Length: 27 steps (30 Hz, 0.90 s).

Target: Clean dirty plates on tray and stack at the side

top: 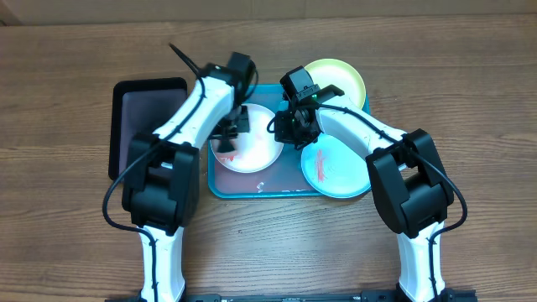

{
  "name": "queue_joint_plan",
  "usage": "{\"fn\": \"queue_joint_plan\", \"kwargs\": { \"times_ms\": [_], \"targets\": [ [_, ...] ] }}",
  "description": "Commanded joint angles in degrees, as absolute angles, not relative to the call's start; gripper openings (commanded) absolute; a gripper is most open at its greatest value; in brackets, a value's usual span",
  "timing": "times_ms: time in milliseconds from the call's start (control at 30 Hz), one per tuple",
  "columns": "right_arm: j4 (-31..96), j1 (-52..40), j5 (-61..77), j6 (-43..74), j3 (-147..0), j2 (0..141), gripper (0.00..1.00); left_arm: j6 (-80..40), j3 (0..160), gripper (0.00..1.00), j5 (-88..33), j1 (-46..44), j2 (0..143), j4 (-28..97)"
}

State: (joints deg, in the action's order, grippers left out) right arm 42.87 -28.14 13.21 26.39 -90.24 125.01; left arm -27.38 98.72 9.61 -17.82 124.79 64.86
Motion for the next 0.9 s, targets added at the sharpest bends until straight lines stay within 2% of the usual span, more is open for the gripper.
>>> {"fn": "queue_joint_plan", "kwargs": {
  "times_ms": [0,233,400,600,867],
  "targets": [
    [43.4,-28.1,13.2,26.7,-90.0,127.4,0.04,-28.6,105.9,0.04,13.1,-16.5,125.3,68.6],
    [45.4,-27.7,12.7,26.6,-90.1,125.0,0.04,-21.1,120.1,0.04,-1.1,-14.9,125.3,78.1],
    [48.1,-27.7,5.6,26.6,-90.1,117.3,0.04,-19.9,126.0,0.04,-3.5,-10.9,125.3,81.6],
    [53.7,-30.7,-14.2,26.7,-90.1,109.4,0.04,-19.2,126.2,0.04,-3.4,-6.7,125.3,82.5],
    [55.1,-39.4,-41.2,27.1,-90.1,106.8,0.04,-19.3,126.0,0.04,-2.5,-4.4,125.3,82.0]
  ]
}}
